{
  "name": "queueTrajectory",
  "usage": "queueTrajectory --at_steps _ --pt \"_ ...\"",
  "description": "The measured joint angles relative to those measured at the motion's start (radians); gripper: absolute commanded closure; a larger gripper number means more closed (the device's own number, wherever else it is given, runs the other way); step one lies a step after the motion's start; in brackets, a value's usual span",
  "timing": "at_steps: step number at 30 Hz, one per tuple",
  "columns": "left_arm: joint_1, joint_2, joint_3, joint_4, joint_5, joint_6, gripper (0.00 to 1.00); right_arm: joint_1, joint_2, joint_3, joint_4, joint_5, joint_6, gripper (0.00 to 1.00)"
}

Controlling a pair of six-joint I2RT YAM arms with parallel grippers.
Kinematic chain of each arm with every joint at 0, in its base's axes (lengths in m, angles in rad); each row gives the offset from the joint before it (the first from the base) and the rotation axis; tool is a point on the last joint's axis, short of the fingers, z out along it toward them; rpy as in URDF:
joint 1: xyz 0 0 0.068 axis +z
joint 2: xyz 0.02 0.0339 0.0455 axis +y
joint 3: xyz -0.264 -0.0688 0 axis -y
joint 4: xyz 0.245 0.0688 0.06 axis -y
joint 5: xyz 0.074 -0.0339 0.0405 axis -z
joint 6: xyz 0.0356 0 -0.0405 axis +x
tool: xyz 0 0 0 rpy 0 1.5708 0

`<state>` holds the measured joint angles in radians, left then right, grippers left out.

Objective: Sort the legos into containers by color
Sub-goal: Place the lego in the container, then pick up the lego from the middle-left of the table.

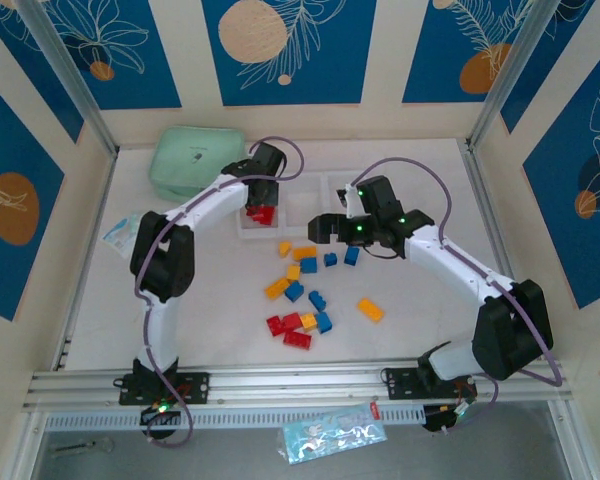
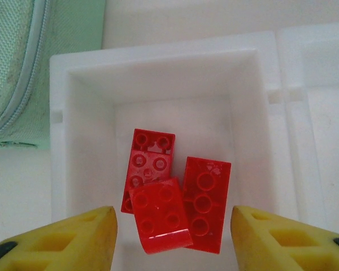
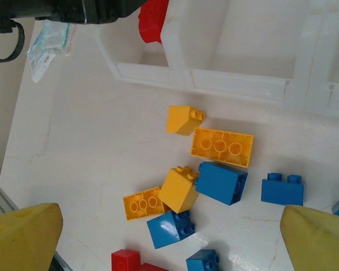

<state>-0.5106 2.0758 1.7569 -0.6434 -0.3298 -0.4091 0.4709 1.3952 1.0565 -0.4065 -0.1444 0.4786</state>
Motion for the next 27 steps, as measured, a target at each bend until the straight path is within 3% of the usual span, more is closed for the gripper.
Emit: queueTrajectory --at_steps 4,13,21,27 --pt "-0.001 -0.063 -0.053 -0.002 0.046 0.000 0.42 0.008 0.000 0.008 -0.015 -0.006 -0.011 0.01" --pt "-0.043 -0.411 -0.349 -0.008 0.148 -0.033 0.41 0.075 -0.003 0.008 -0.117 0.001 -0.037 0.01" --pt "-0.159 -0.670 -0.660 -0.043 0.201 -0.174 0.39 0.150 -0.042 -0.058 -0.154 0.021 -0.040 0.01" --pt "-0.267 -0.773 -0.823 -0.071 0.236 -0.313 0.35 0.192 -0.042 -0.112 -0.154 0.023 -0.014 0.01"
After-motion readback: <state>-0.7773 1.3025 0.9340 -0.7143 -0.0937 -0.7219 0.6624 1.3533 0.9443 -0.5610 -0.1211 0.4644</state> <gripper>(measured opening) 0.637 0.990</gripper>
